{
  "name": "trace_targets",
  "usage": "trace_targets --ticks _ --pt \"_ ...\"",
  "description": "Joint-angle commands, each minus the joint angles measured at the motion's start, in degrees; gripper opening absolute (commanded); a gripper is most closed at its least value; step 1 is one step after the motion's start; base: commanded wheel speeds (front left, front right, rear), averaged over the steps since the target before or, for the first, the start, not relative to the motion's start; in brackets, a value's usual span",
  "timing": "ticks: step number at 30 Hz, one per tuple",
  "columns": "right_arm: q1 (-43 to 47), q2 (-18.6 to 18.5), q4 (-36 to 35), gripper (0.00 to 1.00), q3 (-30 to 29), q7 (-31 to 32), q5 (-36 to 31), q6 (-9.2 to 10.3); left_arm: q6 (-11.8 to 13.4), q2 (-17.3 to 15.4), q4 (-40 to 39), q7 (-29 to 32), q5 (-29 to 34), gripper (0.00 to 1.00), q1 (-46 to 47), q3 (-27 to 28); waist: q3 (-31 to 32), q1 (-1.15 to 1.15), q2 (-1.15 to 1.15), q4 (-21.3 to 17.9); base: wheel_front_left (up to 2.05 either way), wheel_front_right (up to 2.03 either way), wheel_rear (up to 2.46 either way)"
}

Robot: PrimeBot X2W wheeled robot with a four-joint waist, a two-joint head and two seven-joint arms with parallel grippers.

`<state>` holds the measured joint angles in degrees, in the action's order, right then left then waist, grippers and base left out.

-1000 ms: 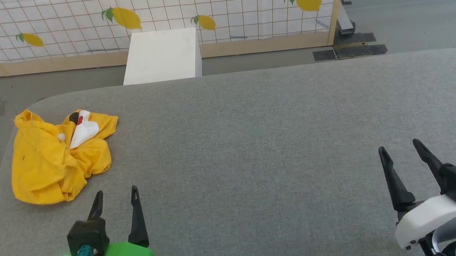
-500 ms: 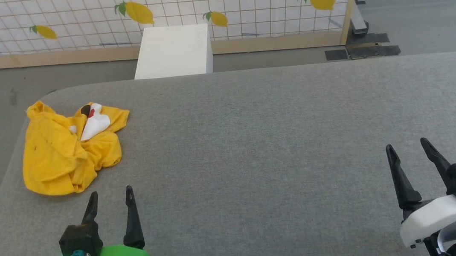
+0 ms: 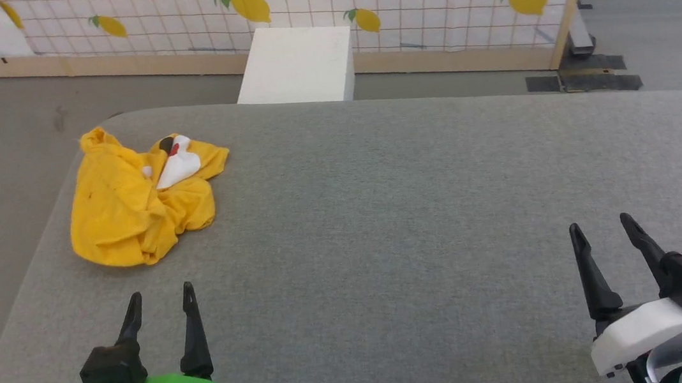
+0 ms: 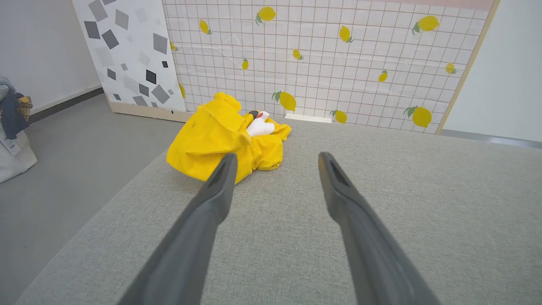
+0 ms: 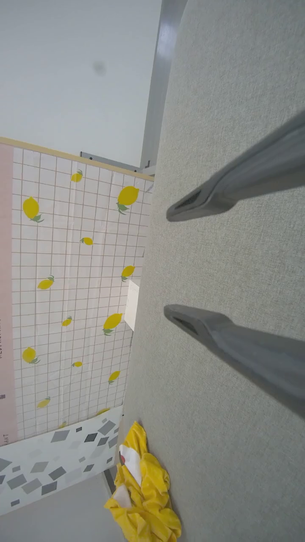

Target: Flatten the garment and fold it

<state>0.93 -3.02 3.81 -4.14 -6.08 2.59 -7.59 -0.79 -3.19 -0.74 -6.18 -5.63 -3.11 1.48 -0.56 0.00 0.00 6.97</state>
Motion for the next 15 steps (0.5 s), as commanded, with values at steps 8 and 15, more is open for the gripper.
trace_targets --ticks 8,15 --pt "-0.8 0.1 1.6 1.0 1.2 -1.5 0.0 0.05 -0.4 0.2 0.2 -1.4 -1.4 1.0 -1.0 0.6 0.2 0.0 0.0 4.2 0.0 0.0 0.0" --pt "-0.9 0.1 2.4 1.0 2.3 -2.3 0.1 0.05 -0.4 0.2 0.5 -2.3 -1.9 1.0 -1.8 0.6 0.8 0.0 0.0 7.5 0.0 0.0 0.0"
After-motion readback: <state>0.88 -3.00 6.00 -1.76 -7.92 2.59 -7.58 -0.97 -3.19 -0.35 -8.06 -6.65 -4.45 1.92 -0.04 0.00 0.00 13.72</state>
